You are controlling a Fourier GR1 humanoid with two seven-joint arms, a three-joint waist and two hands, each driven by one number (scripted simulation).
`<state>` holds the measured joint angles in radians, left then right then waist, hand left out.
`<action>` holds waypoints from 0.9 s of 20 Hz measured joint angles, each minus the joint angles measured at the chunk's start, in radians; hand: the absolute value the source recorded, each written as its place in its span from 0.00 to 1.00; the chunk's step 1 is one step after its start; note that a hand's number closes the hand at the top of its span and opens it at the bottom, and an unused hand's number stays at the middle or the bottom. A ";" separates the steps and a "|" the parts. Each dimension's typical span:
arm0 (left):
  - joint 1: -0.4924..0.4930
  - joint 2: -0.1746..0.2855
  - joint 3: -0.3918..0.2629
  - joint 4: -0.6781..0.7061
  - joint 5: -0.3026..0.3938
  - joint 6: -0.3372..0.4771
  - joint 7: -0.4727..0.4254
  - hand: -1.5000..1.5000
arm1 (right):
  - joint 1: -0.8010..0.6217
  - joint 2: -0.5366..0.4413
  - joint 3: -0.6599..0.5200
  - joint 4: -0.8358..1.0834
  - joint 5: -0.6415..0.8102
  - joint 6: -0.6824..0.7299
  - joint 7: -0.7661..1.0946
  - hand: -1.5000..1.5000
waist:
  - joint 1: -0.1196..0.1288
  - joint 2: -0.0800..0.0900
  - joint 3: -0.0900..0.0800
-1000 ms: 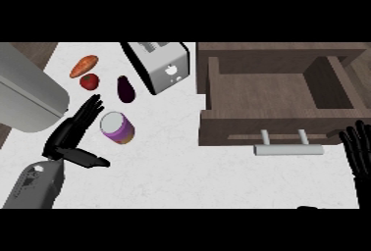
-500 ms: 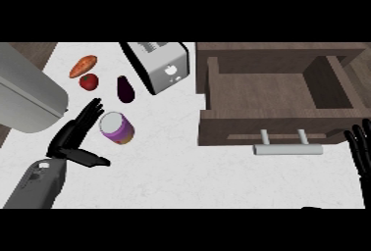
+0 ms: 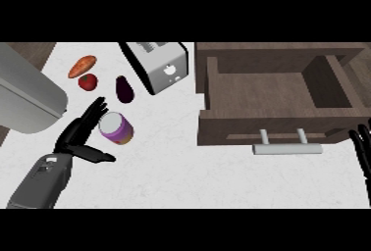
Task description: Pick up the can, place it into the drawer and close the drawer
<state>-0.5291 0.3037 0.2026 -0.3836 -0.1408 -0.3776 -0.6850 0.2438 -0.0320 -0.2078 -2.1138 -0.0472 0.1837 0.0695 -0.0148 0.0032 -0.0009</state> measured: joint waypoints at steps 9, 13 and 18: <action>-0.060 -0.005 0.003 0.106 -0.022 0.030 -0.051 0.00 | 0.002 -0.007 -0.024 -0.002 -0.018 0.018 0.008 0.00 | -0.003 0.001 0.000; -0.084 -0.017 0.006 0.131 -0.021 0.035 -0.046 0.00 | 0.012 0.000 -0.024 -0.006 -0.021 0.027 0.000 0.00 | -0.004 0.001 -0.001; -0.123 -0.033 0.010 0.159 -0.022 0.045 -0.033 0.00 | 0.003 0.010 -0.008 -0.011 -0.008 0.016 0.009 0.00 | -0.005 0.002 0.000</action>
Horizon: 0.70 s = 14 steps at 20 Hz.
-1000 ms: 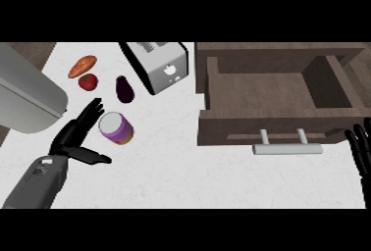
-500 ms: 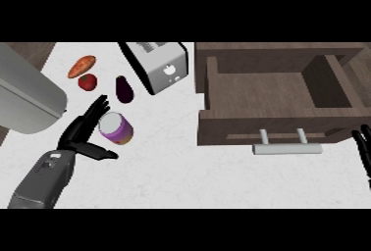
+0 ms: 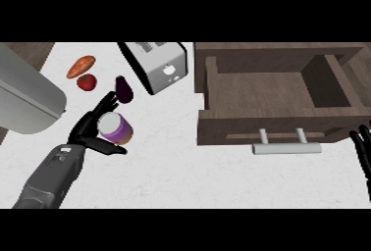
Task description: Pick up the can, place it into the drawer and close the drawer
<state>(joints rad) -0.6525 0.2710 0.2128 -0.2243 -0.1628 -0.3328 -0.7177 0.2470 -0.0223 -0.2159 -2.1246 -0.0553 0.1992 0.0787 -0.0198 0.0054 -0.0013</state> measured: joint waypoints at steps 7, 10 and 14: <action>-0.011 -0.028 -0.016 0.002 -0.016 0.002 -0.022 0.00 | -0.010 -0.010 -0.023 -0.001 -0.022 0.011 0.013 0.00 | 0.000 0.000 0.000; -0.025 -0.032 -0.015 0.013 -0.016 -0.012 -0.029 1.00 | 0.004 0.004 -0.004 -0.014 -0.004 0.006 0.007 0.00 | -0.001 0.000 0.000; -0.037 -0.060 -0.014 -0.002 -0.007 -0.016 -0.014 1.00 | 0.011 -0.007 -0.031 -0.030 -0.039 0.020 0.023 0.00 | 0.002 -0.001 0.001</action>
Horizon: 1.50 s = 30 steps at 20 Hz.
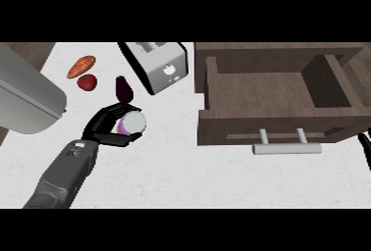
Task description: Pick up the can, place it into the drawer and close the drawer
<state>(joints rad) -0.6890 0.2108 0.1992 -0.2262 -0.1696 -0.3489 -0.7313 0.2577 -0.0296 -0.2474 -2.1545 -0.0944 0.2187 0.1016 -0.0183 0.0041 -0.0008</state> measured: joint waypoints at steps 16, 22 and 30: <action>0.065 -0.029 0.115 -0.126 0.138 0.120 0.063 1.00 | 0.057 0.011 -0.023 -0.020 -0.026 0.000 -0.026 0.00 | 0.031 -0.011 0.002; 0.153 -0.097 0.107 -0.363 0.185 0.240 0.176 1.00 | 0.078 0.016 -0.035 -0.036 -0.029 0.004 -0.024 0.00 | 0.040 -0.016 0.003; 0.225 -0.186 -0.050 -0.799 0.187 0.362 0.448 1.00 | 0.073 0.022 -0.022 -0.057 -0.019 -0.011 -0.013 0.00 | 0.034 -0.015 0.002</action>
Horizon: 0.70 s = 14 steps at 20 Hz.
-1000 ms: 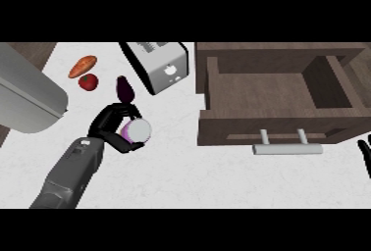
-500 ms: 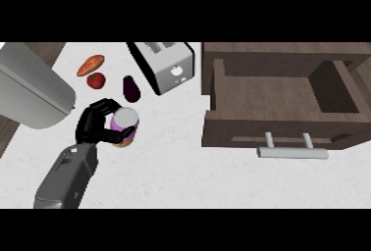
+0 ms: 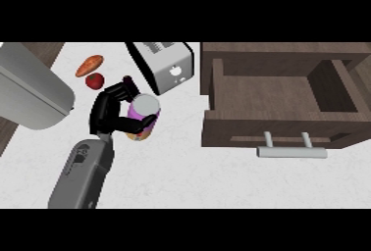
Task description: Pick up the can, place it into the drawer and close the drawer
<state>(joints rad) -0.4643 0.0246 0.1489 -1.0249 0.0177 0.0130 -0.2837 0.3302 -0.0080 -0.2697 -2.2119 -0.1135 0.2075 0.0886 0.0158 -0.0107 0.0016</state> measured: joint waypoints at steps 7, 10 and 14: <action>-0.039 -0.019 -0.143 -0.291 -0.005 0.118 0.298 1.00 | 0.010 -0.008 -0.019 -0.026 -0.027 0.015 0.016 0.00 | -0.013 0.004 -0.001; -0.110 -0.022 -0.192 -0.308 -0.010 0.174 0.378 1.00 | -0.014 -0.015 -0.025 -0.013 -0.028 0.014 0.022 0.00 | -0.019 0.007 -0.001; -0.235 -0.023 -0.247 -0.273 -0.018 0.261 0.440 1.00 | -0.017 -0.015 -0.036 0.002 -0.028 0.023 0.009 0.00 | -0.027 0.009 -0.001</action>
<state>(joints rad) -0.6992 0.0012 -0.0977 -1.2976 0.0002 0.2744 0.1561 0.3135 -0.0232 -0.3059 -2.2102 -0.1418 0.2302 0.0973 -0.0112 -0.0012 0.0004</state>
